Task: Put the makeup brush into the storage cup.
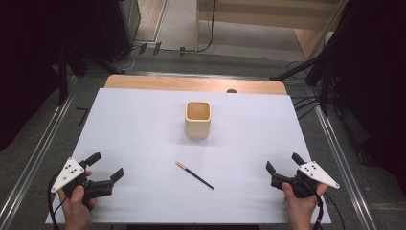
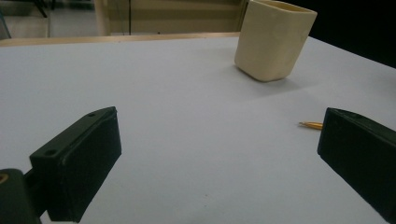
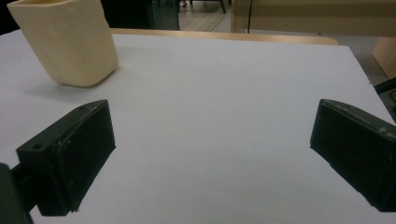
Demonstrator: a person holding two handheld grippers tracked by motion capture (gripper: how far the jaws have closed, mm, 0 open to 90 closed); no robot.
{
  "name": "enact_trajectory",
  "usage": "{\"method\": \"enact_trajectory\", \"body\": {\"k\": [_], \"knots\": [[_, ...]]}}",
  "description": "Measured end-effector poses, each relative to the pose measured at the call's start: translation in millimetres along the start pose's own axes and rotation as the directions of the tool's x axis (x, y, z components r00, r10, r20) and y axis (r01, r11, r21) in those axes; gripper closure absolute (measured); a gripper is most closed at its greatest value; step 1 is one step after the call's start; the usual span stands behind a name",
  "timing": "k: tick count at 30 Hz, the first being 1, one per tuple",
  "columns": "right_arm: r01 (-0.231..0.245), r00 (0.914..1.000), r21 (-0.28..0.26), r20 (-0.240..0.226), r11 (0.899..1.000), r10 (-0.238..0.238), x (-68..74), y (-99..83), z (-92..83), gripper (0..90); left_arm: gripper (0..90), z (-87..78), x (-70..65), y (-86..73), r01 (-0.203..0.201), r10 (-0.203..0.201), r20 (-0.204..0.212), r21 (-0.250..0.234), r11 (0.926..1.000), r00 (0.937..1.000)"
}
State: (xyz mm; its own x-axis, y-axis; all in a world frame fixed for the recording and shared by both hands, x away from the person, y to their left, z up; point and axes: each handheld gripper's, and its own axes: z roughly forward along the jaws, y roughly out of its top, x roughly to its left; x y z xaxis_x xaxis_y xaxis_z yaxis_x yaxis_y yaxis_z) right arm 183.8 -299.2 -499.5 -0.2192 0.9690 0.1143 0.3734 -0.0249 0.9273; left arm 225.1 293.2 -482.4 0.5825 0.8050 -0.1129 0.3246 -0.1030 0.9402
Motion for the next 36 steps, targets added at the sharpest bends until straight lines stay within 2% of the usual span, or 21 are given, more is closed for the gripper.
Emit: {"method": "enact_trajectory", "body": {"k": [4,9,16,21,31,36], "knots": [[0.013,0.9999,0.001,0.009,1.000,-0.013,3.9,1.1,-0.8,2.8,0.0,0.1,0.0,-0.2,-0.001,0.001,0.002,0.000,1.0000,1.0000],[0.008,1.0000,0.003,-0.005,1.000,-0.008,8.0,4.1,-2.6,7.0,0.0,0.6,-0.5,-0.8,0.005,-0.005,0.002,0.000,1.0000,1.0000],[0.044,0.9990,0.005,-0.004,0.999,-0.044,15.8,11.2,-3.8,13.1,0.0,3.0,-4.0,-1.3,0.002,-0.002,0.009,0.005,1.0000,1.0000],[0.048,0.9984,0.010,-0.030,0.999,-0.047,23.4,15.9,-2.1,13.4,0.0,3.7,-6.1,-1.0,-0.012,0.012,0.010,0.011,0.9999,0.9999],[0.077,0.9925,0.050,-0.099,0.996,-0.072,44.9,27.1,4.9,13.4,0.0,0.6,-5.6,-1.5,-0.005,0.005,0.004,0.003,1.0000,1.0000],[0.093,0.9888,0.064,-0.123,0.994,-0.085,52.0,31.3,9.7,13.4,0.0,-2.7,-3.2,-1.7,-0.013,0.013,-0.017,0.005,0.9999,0.9998]]}}
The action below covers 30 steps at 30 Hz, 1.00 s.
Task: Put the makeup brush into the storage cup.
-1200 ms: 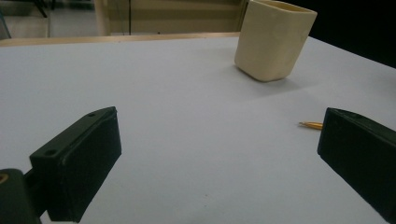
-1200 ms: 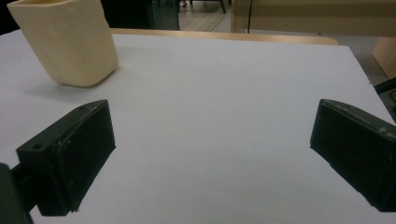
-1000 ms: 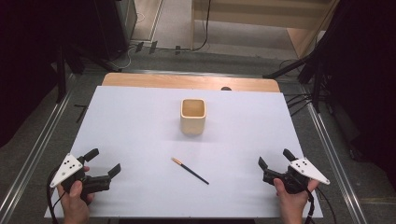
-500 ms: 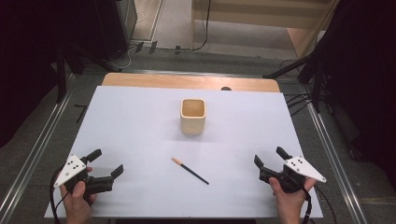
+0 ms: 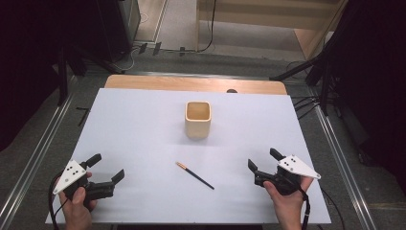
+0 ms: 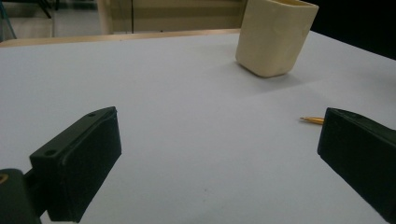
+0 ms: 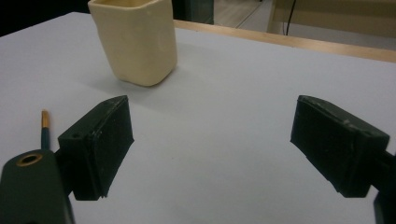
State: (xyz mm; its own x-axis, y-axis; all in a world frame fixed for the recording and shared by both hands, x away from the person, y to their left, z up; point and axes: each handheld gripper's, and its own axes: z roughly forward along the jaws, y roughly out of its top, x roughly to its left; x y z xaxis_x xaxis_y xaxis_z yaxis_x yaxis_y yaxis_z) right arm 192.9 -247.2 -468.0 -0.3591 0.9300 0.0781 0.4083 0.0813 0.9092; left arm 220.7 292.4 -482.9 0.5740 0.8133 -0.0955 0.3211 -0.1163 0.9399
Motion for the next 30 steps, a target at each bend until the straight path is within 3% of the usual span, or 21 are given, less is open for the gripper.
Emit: {"method": "enact_trajectory", "body": {"k": [8,11,13,20,30], "knots": [[0.030,0.9983,0.021,-0.051,0.999,-0.029,16.3,10.4,12.0,13.8,0.0,-1.1,-0.8,-0.3,-0.008,0.008,-0.002,0.004,1.0000,1.0000],[0.041,0.9960,0.033,-0.081,0.999,-0.039,21.1,14.2,16.9,14.4,0.0,-1.2,-1.4,-0.4,-0.021,0.021,-0.018,0.013,0.9997,0.9996],[0.067,0.9931,0.049,-0.100,0.997,-0.062,25.8,18.2,21.5,15.1,0.0,-2.2,-0.6,-0.3,-0.018,0.019,-0.018,0.012,0.9998,0.9997],[0.090,0.9870,0.062,-0.139,0.994,-0.081,37.0,25.5,28.2,16.2,0.0,-1.9,-1.4,-0.1,-0.019,0.019,-0.014,0.009,0.9998,0.9997],[0.113,0.9821,0.077,-0.160,0.991,-0.100,55.7,33.3,40.8,28.5,0.0,-2.2,-1.1,0.0,-0.019,0.019,-0.015,0.011,0.9998,0.9997]]}}
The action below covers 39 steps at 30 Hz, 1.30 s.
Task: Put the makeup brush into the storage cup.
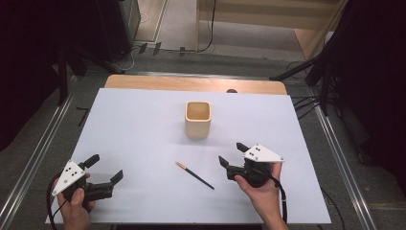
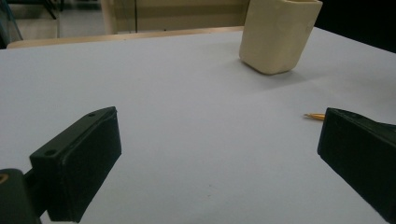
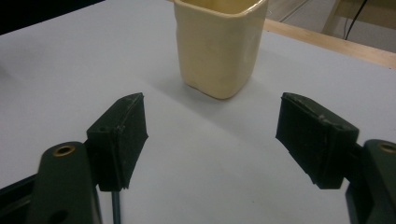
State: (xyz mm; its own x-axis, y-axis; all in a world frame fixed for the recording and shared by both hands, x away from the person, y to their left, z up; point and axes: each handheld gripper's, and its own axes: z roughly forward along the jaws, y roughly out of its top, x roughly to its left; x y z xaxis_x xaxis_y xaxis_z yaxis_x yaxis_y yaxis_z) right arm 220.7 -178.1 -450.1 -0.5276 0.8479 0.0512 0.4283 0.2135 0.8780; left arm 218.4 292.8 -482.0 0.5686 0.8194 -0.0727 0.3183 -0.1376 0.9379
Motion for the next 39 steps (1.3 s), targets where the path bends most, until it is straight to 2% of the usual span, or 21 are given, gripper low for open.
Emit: {"method": "enact_trajectory", "body": {"k": [2,4,6,8,13,14,15,19,21,26,31,34,37,39], "knots": [[-0.005,1.0000,0.007,0.001,1.000,0.005,2.8,2.0,3.1,31.2,0.0,0.0,0.0,0.0,0.003,-0.003,-0.001,0.000,1.0000,1.0000],[-0.002,0.9996,0.016,-0.030,1.000,0.003,6.3,4.7,7.4,32.9,0.0,0.0,-0.1,0.0,0.004,-0.004,-0.003,0.000,1.0000,1.0000],[0.002,0.9994,0.021,-0.036,1.000,-0.001,7.9,5.6,8.6,34.2,0.0,-0.1,-0.2,0.2,0.002,-0.002,-0.002,0.000,1.0000,1.0000],[0.016,0.9980,0.034,-0.062,0.999,-0.014,12.6,7.7,12.9,35.5,0.0,-0.4,-0.3,0.4,0.003,-0.003,-0.003,-0.002,1.0000,1.0000],[0.039,0.9968,0.044,-0.072,0.998,-0.036,20.2,11.4,18.0,35.9,0.0,-1.1,-0.2,0.7,0.004,-0.004,-0.005,-0.002,1.0000,1.0000],[0.047,0.9960,0.053,-0.079,0.998,-0.042,23.4,13.5,20.5,40.1,0.0,-1.2,-0.2,0.7,0.005,-0.005,-0.006,-0.001,1.0000,1.0000],[0.047,0.9960,0.053,-0.079,0.998,-0.042,23.4,13.5,20.5,40.1,0.0,-1.2,-0.2,0.7,0.006,-0.006,-0.007,-0.001,1.0000,1.0000],[0.066,0.9894,0.073,-0.134,0.995,-0.056,27.9,16.1,26.3,45.9,0.0,-1.9,0.2,1.1,0.003,-0.003,-0.006,0.000,1.0000,1.0000],[0.095,0.9844,0.093,-0.157,0.991,-0.079,32.6,18.2,30.5,48.5,0.0,-1.6,-0.2,1.2,0.002,-0.002,-0.003,-0.002,1.0000,1.0000],[0.126,0.9797,0.119,-0.171,0.985,-0.105,39.5,21.4,37.4,50.1,0.0,-0.9,-1.3,1.4,-0.004,0.004,0.000,0.001,1.0000,1.0000],[0.138,0.9743,0.147,-0.198,0.980,-0.107,44.6,23.7,41.7,56.1,0.0,-1.2,-1.1,1.6,-0.005,0.005,-0.002,0.000,1.0000,1.0000],[0.154,0.9721,0.194,-0.205,0.969,-0.113,47.5,27.0,46.5,60.9,0.0,-1.4,-1.0,1.7,-0.004,0.004,-0.003,0.001,1.0000,1.0000],[0.144,0.9709,0.217,-0.220,0.966,-0.095,48.4,28.9,48.7,61.4,0.0,-1.1,-1.9,1.9,-0.006,0.006,-0.003,0.002,1.0000,1.0000],[0.159,0.9697,0.235,-0.220,0.959,-0.106,49.9,30.8,51.3,61.4,0.0,-1.1,-2.3,2.0,-0.007,0.007,-0.004,0.002,1.0000,1.0000]]}}
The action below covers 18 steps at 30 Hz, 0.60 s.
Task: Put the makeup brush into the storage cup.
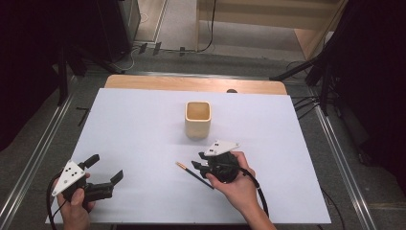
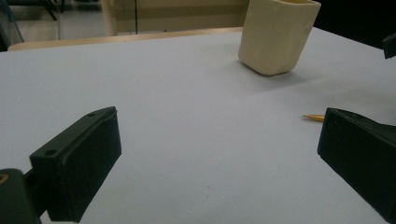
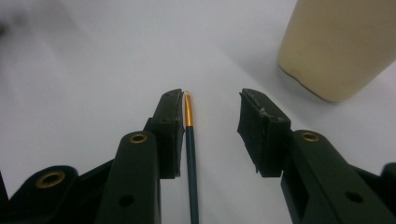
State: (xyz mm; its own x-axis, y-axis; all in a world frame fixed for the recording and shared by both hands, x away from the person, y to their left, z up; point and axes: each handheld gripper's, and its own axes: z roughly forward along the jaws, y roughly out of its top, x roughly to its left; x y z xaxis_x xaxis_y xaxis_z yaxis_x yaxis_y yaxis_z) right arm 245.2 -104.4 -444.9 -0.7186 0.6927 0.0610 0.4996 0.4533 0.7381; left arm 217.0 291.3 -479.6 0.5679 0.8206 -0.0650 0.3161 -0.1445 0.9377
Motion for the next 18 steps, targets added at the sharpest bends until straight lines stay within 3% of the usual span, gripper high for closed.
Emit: {"method": "enact_trajectory", "body": {"k": [4,6,9,18], "knots": [[0.002,0.9998,0.056,-0.021,0.998,-0.001,1.5,5.5,5.3,64.0,0.0,-0.1,0.1,0.1,0.000,0.000,0.002,-0.001,1.0000,1.0000],[0.024,0.9997,0.100,-0.008,0.995,-0.024,2.7,9.3,9.7,65.4,0.0,0.0,0.1,0.2,0.002,-0.002,0.003,-0.002,1.0000,1.0000],[0.019,0.9996,0.126,-0.024,0.992,-0.017,3.0,11.5,12.9,65.4,0.0,0.7,-0.2,0.1,-0.001,0.001,0.005,-0.002,1.0000,1.0000],[0.018,0.9989,0.229,-0.046,0.973,-0.008,4.8,20.2,23.8,65.7,0.0,0.6,-0.1,0.4,-0.002,0.002,0.010,-0.004,1.0000,1.0000]]}}
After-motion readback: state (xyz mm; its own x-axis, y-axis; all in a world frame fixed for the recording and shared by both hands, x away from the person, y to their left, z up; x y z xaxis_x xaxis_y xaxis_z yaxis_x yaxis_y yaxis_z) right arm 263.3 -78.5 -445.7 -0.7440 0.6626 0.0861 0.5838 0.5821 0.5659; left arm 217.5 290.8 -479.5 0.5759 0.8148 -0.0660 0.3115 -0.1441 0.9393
